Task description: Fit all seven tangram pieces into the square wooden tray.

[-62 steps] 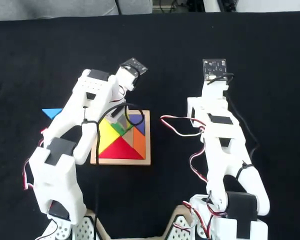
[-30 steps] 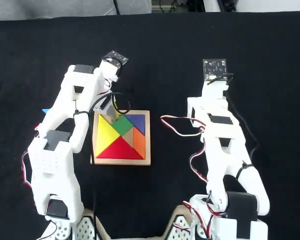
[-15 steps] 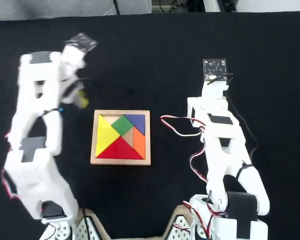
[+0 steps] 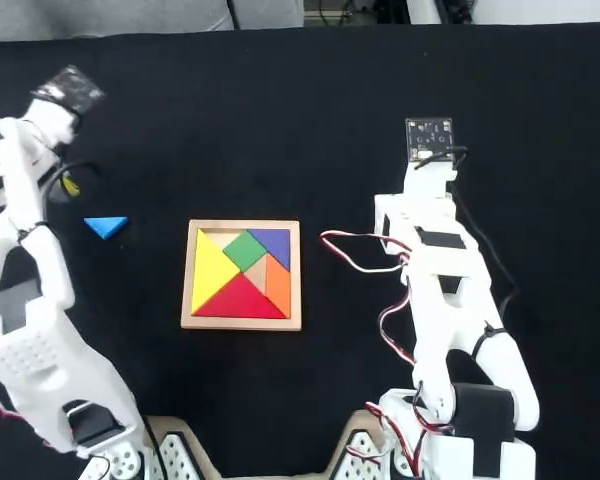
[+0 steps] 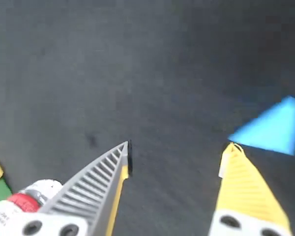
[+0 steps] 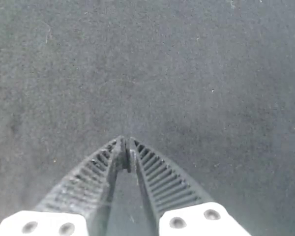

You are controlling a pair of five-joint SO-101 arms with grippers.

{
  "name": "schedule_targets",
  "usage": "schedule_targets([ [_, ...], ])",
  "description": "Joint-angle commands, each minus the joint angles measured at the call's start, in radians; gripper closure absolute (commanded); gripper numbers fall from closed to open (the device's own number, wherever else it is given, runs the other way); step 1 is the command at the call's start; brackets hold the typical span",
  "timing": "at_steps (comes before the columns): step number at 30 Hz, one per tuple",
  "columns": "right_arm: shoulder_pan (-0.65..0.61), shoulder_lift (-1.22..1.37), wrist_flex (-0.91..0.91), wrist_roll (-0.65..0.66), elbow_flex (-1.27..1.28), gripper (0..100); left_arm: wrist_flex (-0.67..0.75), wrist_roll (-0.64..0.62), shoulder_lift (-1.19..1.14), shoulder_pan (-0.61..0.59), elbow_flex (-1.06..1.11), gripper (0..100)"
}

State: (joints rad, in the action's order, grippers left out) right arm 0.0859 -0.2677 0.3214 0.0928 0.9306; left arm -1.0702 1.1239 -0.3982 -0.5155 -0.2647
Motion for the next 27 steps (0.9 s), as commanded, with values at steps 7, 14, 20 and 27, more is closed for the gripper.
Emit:
schedule_targets([
  [7, -0.017, -0.001, -0.057, 0.005, -0.033, 98.7, 0.164, -0.173, -0.193, -0.019, -0.059, 71],
  [14, -0.018, -0.001, -0.057, 0.046, -0.033, 98.7, 0.192, -0.198, -0.238, -0.010, -0.033, 71],
  [20, -0.018, -0.001, -0.057, 0.046, -0.033, 98.7, 0.046, -0.198, -0.235, 0.004, -0.036, 71],
  [27, -0.020, -0.001, -0.057, 0.046, -0.033, 98.7, -0.135, -0.064, -0.094, 0.019, 0.054, 71],
])
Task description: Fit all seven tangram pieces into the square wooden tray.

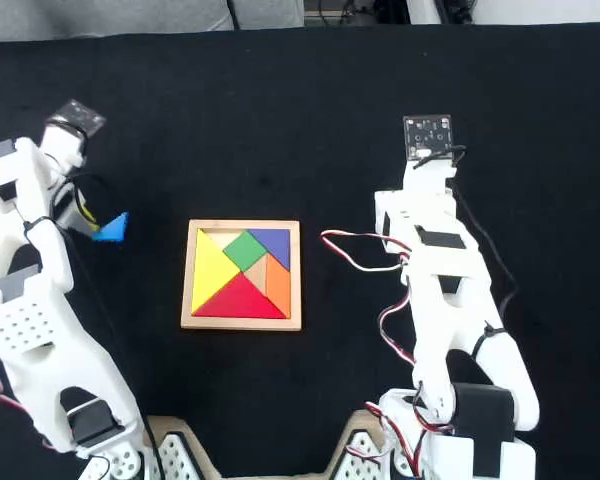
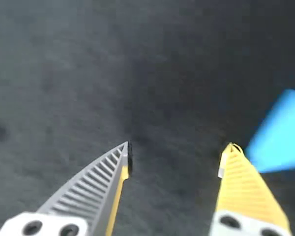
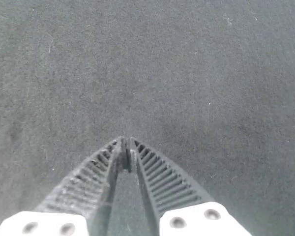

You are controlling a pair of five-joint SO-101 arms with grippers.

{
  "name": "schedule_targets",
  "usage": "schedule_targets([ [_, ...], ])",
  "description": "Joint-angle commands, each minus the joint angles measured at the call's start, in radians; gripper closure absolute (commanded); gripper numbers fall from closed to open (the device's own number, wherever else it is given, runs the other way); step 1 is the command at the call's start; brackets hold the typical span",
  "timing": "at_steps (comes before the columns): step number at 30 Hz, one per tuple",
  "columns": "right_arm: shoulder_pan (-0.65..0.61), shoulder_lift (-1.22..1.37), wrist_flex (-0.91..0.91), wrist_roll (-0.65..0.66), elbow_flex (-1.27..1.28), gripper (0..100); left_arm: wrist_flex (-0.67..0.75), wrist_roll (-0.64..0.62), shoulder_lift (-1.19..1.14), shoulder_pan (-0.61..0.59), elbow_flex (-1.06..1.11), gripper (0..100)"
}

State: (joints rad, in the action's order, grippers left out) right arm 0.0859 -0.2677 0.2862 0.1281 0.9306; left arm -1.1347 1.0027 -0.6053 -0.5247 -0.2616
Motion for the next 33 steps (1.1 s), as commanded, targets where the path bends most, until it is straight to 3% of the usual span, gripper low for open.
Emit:
schedule_targets([
  [1, -0.020, -0.001, -0.021, 0.011, -0.033, 98.7, -0.074, 0.064, 0.141, 0.030, 0.079, 71],
  [6, -0.020, -0.001, -0.021, 0.011, -0.033, 98.7, -0.064, 0.137, 0.293, 0.018, 0.185, 71],
  [9, -0.020, -0.001, -0.021, 0.011, -0.033, 98.7, -0.021, 0.087, 0.394, 0.001, 0.185, 71],
  [11, -0.020, -0.001, -0.021, 0.011, -0.033, 98.7, -0.052, -0.043, 0.462, 0.021, 0.202, 71],
  [16, -0.020, -0.001, -0.021, 0.011, -0.033, 98.7, -0.307, -0.362, 0.551, 0.166, 0.234, 71],
  [19, -0.020, -0.001, -0.018, 0.011, -0.031, 98.7, -0.315, -0.606, 0.512, 0.211, 0.248, 71],
  [21, -0.020, -0.001, -0.015, 0.011, -0.031, 98.7, -0.245, -0.674, 0.462, 0.216, 0.240, 71],
  [24, -0.029, -0.001, -0.015, 0.011, -0.031, 98.7, -0.163, -0.700, 0.364, 0.209, 0.222, 71],
  [33, -0.029, -0.001, -0.020, 0.011, -0.027, 98.7, -0.183, -0.678, 0.138, 0.159, 0.065, 71],
])
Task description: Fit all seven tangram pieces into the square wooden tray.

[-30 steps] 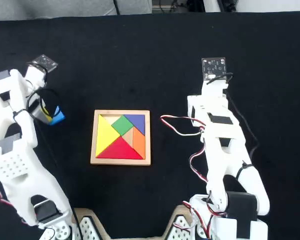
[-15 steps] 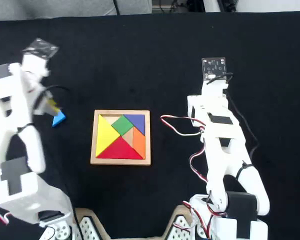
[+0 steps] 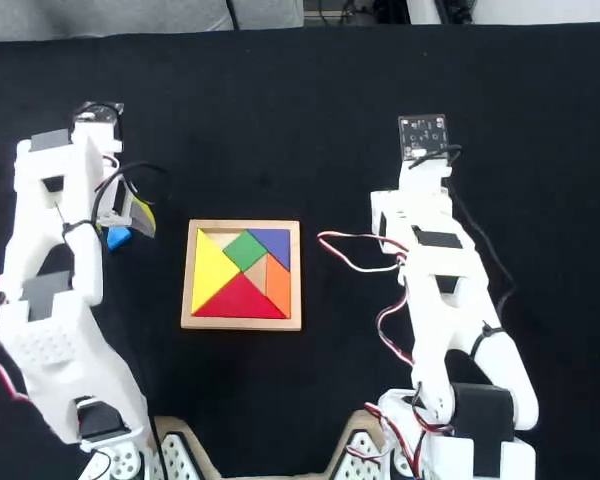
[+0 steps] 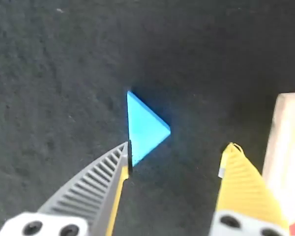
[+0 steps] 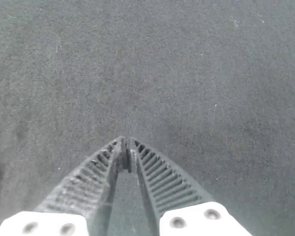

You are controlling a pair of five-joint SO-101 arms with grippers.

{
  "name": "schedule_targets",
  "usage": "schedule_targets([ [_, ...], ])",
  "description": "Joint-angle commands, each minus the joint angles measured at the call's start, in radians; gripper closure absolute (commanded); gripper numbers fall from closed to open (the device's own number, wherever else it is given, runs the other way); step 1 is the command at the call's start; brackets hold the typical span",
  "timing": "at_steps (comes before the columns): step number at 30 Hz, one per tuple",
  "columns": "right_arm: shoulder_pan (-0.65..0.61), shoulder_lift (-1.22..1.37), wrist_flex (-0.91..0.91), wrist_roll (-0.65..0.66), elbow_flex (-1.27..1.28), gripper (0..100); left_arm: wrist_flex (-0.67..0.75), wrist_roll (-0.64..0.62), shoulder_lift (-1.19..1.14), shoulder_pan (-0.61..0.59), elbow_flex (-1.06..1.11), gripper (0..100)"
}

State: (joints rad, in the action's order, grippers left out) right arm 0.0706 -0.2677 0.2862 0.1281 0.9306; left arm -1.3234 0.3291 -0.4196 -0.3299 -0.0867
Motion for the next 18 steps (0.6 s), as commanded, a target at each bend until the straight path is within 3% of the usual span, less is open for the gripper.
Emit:
schedule_targets([
  [1, -0.015, -0.001, -0.020, 0.011, -0.027, 98.7, 0.006, -0.005, -0.068, -0.044, -0.127, 71],
  [18, -0.015, -0.001, -0.020, 0.011, -0.027, 98.7, 0.023, 0.002, -0.169, -0.051, -0.182, 71],
])
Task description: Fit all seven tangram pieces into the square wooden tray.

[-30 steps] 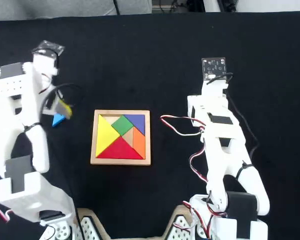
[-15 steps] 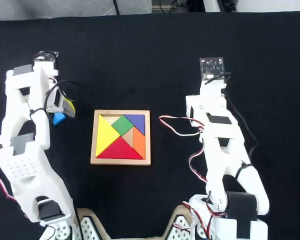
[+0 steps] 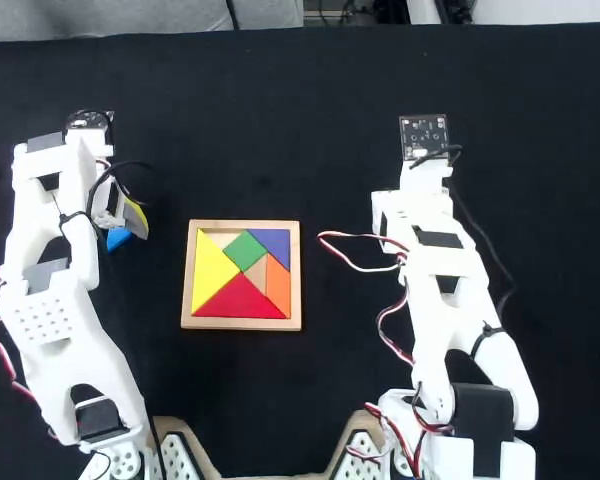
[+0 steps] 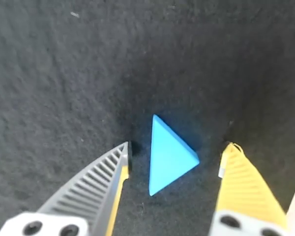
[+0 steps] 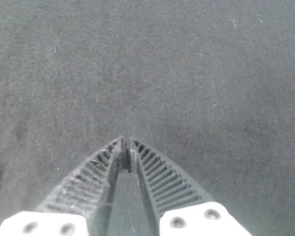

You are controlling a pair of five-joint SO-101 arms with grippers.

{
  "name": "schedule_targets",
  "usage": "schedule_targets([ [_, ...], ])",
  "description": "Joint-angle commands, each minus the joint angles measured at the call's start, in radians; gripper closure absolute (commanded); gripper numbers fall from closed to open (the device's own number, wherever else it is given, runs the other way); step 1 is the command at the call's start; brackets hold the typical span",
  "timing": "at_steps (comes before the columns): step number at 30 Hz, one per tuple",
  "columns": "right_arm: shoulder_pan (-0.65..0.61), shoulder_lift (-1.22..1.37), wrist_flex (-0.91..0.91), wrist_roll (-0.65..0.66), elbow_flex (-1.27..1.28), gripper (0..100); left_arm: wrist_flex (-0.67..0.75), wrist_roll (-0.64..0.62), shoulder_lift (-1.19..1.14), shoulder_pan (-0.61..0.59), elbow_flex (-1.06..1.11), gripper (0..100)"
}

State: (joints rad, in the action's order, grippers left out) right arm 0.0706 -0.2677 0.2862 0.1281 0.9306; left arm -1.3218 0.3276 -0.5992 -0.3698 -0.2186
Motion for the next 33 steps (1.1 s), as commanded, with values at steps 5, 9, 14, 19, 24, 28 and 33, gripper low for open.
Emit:
schedule_targets([
  [5, -0.015, -0.001, -0.020, 0.011, -0.027, 98.7, 0.055, 0.003, 0.009, -0.010, -0.042, 71],
  [9, -0.015, -0.001, -0.020, 0.011, -0.027, 98.7, 0.018, 0.003, 0.009, -0.004, -0.036, 73],
  [14, -0.015, -0.001, -0.020, 0.011, -0.028, 98.7, 0.012, 0.005, 0.009, -0.005, -0.025, 80],
  [19, -0.015, -0.001, -0.020, 0.011, -0.028, 98.7, 0.012, 0.005, 0.009, -0.008, -0.010, 75],
  [24, -0.015, -0.001, -0.020, 0.011, -0.028, 98.7, 0.012, 0.005, 0.009, -0.005, -0.010, 74],
  [28, -0.015, -0.001, -0.020, 0.011, -0.028, 98.7, 0.014, 0.005, 0.009, -0.002, -0.010, 78],
  [33, -0.015, -0.001, -0.020, 0.011, -0.028, 98.7, 0.012, 0.005, 0.009, -0.008, -0.010, 79],
])
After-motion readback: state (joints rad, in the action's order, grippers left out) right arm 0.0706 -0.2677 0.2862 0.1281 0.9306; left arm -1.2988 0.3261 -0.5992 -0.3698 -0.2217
